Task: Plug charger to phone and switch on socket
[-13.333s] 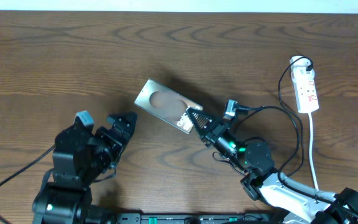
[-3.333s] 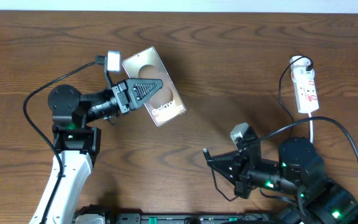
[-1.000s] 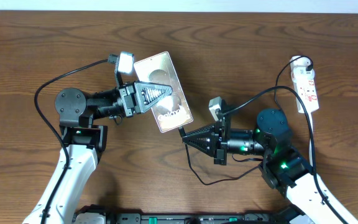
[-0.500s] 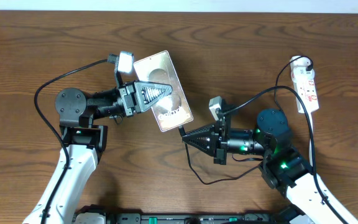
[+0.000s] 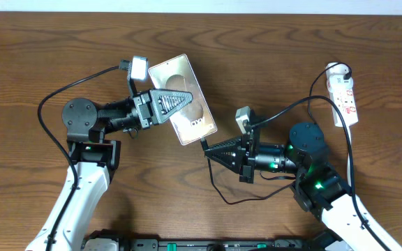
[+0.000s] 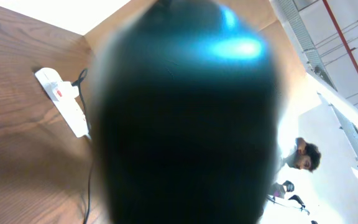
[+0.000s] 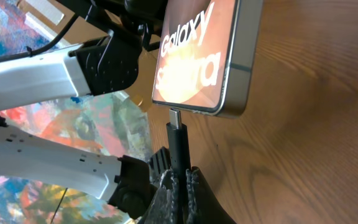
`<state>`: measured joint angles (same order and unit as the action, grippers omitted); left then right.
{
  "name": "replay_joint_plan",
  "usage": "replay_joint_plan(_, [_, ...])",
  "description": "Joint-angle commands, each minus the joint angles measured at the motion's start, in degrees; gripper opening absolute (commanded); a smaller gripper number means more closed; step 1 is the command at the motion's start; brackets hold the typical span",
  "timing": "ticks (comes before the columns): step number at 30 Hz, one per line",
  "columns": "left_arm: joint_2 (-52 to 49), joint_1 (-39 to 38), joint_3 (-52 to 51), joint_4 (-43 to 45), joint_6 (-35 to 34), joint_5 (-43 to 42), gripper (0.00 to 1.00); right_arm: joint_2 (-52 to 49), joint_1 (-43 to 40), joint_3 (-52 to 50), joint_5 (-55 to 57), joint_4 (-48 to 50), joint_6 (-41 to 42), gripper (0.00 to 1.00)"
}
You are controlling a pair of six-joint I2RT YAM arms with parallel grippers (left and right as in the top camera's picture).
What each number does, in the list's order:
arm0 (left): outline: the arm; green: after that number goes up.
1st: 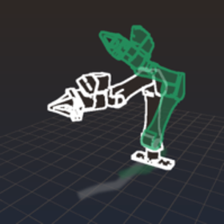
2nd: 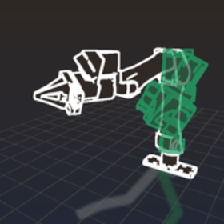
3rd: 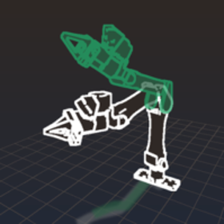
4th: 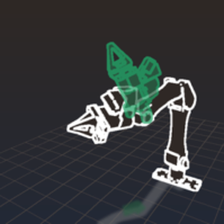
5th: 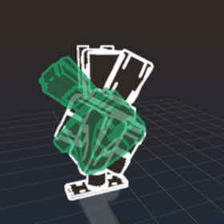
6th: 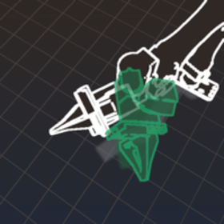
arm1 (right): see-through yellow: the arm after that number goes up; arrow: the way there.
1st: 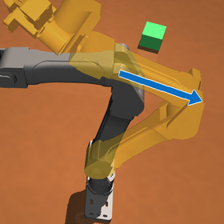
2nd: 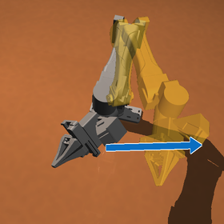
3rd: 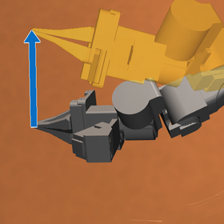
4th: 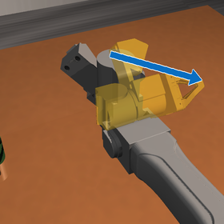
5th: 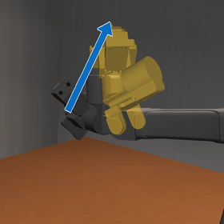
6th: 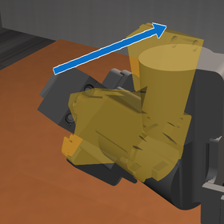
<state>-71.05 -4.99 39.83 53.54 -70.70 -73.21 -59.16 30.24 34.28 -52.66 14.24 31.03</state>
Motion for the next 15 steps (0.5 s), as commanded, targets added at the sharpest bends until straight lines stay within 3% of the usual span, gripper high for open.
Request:
replay_joint_plan(1, [0.6, -0.2, 1.1, 0.4, 0.5, 1.1, 0.07, -0.1, 0.4, 0.2, 1.1, 0.4, 0.3, 0.01])
replay_joint_plan(15, [0.6, -0.2, 1.1, -1.2, 0.6, 0.7, 0.07, -0.1, 2.1, 0.2, 5.0, -2.9, -1.1, 0.01])
